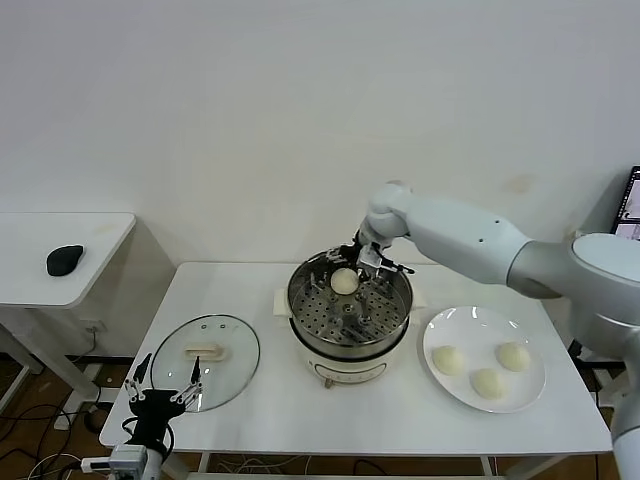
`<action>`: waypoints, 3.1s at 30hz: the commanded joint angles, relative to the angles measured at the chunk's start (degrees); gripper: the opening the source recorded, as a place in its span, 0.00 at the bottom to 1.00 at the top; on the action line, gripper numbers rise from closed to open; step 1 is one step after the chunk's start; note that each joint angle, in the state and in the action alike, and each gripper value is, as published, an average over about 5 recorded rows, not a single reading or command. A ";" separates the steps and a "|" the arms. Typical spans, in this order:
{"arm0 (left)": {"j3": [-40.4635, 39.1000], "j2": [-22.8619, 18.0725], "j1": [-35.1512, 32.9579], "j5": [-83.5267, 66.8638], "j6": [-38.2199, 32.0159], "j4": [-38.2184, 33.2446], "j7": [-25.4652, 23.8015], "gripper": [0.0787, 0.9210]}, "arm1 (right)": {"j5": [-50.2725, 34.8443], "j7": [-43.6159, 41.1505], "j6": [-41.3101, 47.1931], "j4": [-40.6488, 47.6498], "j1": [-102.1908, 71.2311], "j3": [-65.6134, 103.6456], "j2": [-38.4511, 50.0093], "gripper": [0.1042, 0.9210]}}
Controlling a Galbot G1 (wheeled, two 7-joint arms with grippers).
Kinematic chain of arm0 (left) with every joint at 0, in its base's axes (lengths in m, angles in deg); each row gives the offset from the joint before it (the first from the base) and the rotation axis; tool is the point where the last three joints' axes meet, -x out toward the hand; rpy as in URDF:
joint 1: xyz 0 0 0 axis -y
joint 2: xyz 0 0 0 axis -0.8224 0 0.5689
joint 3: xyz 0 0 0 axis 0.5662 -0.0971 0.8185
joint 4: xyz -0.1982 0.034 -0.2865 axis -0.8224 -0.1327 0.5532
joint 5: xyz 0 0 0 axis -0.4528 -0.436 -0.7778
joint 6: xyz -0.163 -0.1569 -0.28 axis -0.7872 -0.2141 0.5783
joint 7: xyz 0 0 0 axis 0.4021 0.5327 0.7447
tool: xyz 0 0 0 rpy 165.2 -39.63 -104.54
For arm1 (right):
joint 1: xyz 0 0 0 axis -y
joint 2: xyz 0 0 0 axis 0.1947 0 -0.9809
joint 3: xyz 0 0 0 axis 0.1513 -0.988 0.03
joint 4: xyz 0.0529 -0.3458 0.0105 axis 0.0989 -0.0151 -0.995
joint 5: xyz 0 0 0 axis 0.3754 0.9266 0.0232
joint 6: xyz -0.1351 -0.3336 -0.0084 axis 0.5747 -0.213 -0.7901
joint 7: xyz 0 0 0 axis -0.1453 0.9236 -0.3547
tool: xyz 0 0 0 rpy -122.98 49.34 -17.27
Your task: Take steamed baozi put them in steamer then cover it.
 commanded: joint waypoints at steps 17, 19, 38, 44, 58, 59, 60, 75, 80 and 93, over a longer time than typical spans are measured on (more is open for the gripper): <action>-0.04 1.38 -0.38 -0.19 0.02 -1.67 -0.05 0.88 | -28.76 -9.34 44.08 -34.89 15.03 -5.47 37.94 0.88; -0.01 1.57 -0.36 -0.31 0.00 -1.67 -0.05 0.88 | -27.22 -9.30 44.16 -36.23 14.13 -5.53 41.19 0.88; 1.25 1.06 -0.68 -0.37 0.06 -1.08 -0.07 0.88 | -10.13 -9.24 39.00 -31.26 -21.09 15.11 46.58 0.88; 1.54 0.68 -0.65 -0.28 0.12 -0.68 -0.07 0.88 | -7.03 -8.70 37.75 -26.41 -29.50 20.29 42.18 0.88; 2.18 0.50 -0.58 -0.19 0.08 0.05 -0.15 0.88 | -4.96 -6.59 34.88 -16.31 -34.12 23.61 31.48 0.88; 2.14 0.47 -0.55 -0.15 0.07 0.09 -0.16 0.88 | -4.98 -6.47 34.92 -16.00 -34.26 23.79 30.86 0.88; 2.10 0.46 -0.52 -0.12 0.06 0.13 -0.17 0.88 | -5.00 -6.33 34.94 -15.71 -34.33 23.93 30.30 0.88; 2.12 0.17 -0.36 -0.03 -0.05 0.52 -0.22 0.88 | -4.49 -6.79 35.58 -12.53 -34.61 24.07 27.10 0.77; 2.12 0.18 -0.33 0.02 -0.06 0.53 -0.21 0.88 | -4.33 -7.05 35.61 -12.39 -34.68 24.40 26.91 0.65; 1.98 0.30 -0.33 -0.02 0.00 -0.05 -0.26 0.88 | -9.18 -9.83 37.74 -18.02 -23.14 22.43 35.40 0.59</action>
